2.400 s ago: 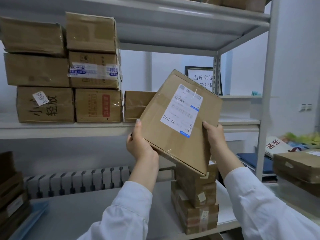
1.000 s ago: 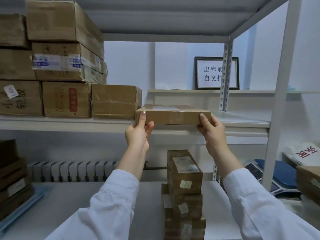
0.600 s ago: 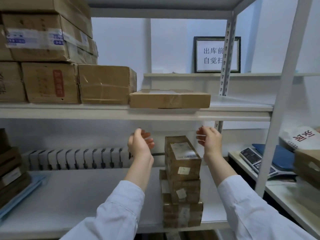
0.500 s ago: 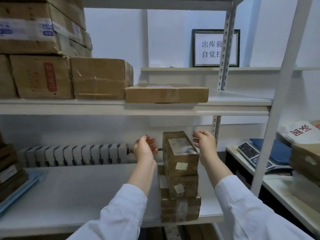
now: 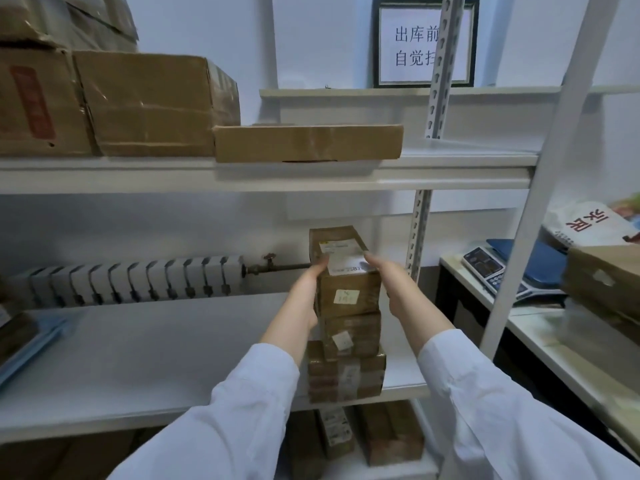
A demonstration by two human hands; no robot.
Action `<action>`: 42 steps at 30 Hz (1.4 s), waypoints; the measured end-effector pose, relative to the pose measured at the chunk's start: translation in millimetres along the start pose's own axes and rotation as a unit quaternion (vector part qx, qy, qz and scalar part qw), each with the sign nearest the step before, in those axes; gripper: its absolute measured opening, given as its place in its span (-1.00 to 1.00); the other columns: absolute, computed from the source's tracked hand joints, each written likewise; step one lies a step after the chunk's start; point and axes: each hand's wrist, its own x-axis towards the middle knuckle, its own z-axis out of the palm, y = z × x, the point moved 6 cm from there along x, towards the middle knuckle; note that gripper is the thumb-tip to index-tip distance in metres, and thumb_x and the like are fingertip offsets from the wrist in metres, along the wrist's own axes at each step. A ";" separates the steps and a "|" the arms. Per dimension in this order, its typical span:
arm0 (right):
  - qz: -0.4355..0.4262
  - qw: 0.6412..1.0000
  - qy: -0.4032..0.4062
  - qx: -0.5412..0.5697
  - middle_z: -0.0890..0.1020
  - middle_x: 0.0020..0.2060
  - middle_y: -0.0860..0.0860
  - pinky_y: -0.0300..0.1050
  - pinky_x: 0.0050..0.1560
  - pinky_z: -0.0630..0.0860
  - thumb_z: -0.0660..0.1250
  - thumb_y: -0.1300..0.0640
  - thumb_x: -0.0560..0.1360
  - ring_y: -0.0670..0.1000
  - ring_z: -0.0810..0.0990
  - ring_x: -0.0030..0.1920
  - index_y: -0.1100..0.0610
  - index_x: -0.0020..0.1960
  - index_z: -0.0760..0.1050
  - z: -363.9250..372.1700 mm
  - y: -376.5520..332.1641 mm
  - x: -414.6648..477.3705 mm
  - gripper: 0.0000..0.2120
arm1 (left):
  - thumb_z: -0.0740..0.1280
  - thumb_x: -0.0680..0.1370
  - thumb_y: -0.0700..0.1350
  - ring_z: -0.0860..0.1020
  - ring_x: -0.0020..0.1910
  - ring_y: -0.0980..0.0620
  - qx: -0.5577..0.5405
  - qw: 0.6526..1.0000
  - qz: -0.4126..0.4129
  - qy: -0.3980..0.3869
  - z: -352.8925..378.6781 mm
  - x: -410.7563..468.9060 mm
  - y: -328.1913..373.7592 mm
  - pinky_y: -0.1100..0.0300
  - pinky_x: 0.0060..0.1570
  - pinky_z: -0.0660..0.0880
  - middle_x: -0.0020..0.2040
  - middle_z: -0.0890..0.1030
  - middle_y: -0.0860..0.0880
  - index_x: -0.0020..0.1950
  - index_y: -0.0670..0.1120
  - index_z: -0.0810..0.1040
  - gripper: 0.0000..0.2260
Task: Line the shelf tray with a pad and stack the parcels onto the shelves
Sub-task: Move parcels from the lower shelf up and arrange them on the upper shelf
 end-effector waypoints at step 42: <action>0.083 0.989 -0.121 0.034 0.66 -0.48 0.05 -0.12 -0.27 0.49 0.28 -0.02 0.52 0.07 0.62 -0.28 0.15 -0.14 0.52 13.9 57.9 24.0 -0.76 | 0.11 0.46 0.24 0.43 0.21 -0.47 -0.357 0.926 0.028 -0.116 -79.8 40.2 -41.4 -0.54 0.20 0.15 0.20 0.53 -0.38 0.26 -0.11 0.50 -0.44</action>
